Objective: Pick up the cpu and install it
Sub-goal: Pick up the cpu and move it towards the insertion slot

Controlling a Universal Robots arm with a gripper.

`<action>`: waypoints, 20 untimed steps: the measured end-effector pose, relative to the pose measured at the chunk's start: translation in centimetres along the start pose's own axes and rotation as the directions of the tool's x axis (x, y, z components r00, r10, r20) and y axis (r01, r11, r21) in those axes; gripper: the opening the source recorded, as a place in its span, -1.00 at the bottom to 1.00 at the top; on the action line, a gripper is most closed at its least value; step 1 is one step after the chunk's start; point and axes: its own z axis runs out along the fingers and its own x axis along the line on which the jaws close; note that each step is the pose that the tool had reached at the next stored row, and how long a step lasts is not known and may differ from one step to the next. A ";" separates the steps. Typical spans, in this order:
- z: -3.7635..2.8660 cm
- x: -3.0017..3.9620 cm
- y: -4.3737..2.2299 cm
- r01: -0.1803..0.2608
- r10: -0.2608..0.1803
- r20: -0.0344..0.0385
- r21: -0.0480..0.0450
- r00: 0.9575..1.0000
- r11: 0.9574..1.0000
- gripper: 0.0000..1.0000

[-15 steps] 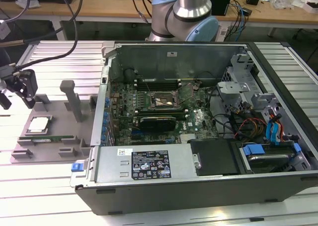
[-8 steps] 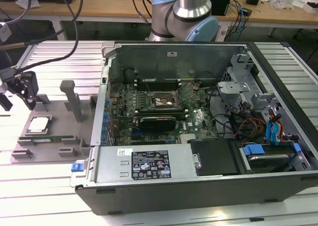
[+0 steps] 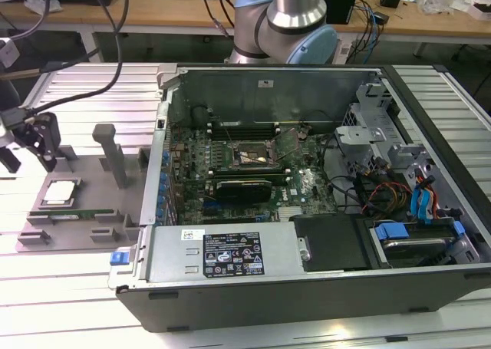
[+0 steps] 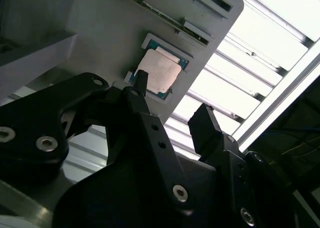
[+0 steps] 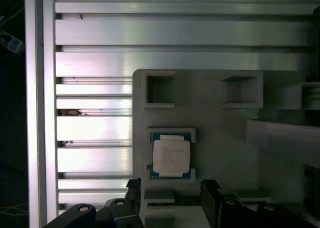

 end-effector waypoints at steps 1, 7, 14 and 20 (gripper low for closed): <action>0.07 0.00 0.00 0.000 0.000 0.000 0.000 1.000 1.000 0.21; 0.44 0.01 0.01 0.000 0.000 0.000 0.000 1.000 1.000 0.21; 0.88 0.02 0.02 0.000 0.000 0.000 0.000 1.000 1.000 0.21; 1.24 0.03 0.02 0.000 0.000 0.000 0.000 1.000 1.000 0.21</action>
